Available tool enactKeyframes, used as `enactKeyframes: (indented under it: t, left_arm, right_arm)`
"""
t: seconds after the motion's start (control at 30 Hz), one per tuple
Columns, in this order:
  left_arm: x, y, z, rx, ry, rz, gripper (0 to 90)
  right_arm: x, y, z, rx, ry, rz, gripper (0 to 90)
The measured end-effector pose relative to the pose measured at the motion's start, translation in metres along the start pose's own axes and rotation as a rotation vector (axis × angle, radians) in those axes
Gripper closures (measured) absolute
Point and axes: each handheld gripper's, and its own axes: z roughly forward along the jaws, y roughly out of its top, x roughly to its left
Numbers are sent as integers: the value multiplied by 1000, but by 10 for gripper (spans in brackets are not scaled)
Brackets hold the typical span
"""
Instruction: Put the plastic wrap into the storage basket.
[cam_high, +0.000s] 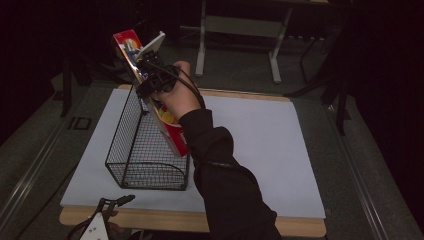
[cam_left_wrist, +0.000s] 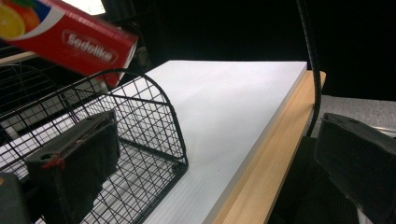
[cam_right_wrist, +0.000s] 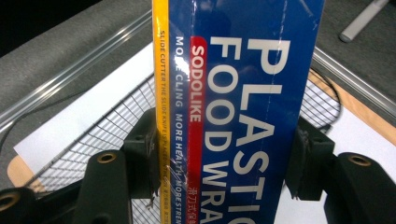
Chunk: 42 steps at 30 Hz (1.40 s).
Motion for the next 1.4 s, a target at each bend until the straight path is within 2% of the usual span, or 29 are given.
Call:
enactKeyframes:
  t: [0.33,0.47,0.6,0.87,1.03,1.4]
  left_arm:
    - [-1,0,-1,0,3,3,7]
    - [-1,0,-2,2,-1,-1,7]
    - [-1,0,-3,2,-1,1,7]
    - [-2,0,-3,3,-3,1,7]
    - [-2,0,-2,6,-2,3,7]
    - [-2,0,-3,3,-3,2,7]
  right_arm:
    - [13,-4,41,-8,48,20,394]
    - [13,-11,55,-8,50,20,394]
    - [11,-19,69,-13,66,46,394]
    - [10,-33,92,8,31,51,394]
    - [3,-41,104,33,39,105,393]
    - [-2,-55,123,94,15,149,393]
